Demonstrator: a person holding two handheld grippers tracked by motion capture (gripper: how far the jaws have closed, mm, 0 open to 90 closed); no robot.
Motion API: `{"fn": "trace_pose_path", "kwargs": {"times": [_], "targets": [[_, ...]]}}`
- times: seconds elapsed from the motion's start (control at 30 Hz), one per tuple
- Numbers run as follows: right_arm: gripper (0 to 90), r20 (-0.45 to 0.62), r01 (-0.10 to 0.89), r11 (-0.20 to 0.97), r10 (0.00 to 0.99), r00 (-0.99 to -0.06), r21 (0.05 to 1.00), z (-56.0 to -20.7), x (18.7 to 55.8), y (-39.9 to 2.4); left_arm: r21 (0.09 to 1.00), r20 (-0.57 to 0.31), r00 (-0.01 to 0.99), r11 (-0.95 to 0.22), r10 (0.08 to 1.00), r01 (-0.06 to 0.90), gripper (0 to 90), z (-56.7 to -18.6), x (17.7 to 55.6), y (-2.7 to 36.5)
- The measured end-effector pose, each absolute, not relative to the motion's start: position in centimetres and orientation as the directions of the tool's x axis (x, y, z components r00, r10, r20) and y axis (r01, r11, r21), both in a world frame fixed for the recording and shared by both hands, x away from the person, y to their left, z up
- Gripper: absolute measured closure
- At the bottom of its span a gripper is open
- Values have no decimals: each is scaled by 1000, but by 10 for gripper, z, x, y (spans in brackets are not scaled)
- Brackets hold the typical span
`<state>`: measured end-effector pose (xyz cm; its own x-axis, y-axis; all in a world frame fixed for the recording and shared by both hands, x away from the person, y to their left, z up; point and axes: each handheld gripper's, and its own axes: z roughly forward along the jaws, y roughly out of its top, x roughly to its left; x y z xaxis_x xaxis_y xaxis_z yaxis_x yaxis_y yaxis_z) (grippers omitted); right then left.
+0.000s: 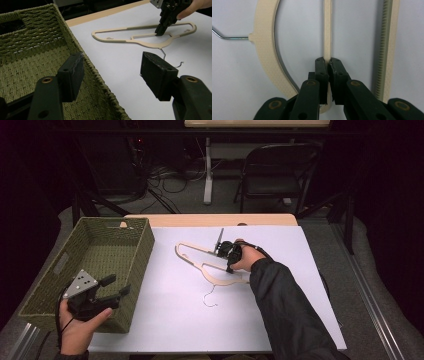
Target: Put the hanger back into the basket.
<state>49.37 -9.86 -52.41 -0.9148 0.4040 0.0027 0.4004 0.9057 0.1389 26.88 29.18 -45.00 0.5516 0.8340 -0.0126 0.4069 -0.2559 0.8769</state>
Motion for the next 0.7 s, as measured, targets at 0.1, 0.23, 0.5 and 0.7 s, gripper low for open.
{"fn": "trace_pose_path", "kwargs": {"times": [0.1,0.23,0.5,0.7], "targets": [[860,5,401,903,405,-914,151,-526,490,-99,876,-13,551,-256,835,409,360,-450,269,292],[861,-4,403,901,409,-913,163,-525,487,-97,875,-9,554,-261,833,407,362,-450,269,291],[861,5,402,894,410,-912,198,-522,482,-101,878,-4,560,-265,829,399,365,-449,268,289],[862,11,376,904,381,-924,204,-510,473,-103,879,1,569,-272,823,391,368,-447,267,285]]}}
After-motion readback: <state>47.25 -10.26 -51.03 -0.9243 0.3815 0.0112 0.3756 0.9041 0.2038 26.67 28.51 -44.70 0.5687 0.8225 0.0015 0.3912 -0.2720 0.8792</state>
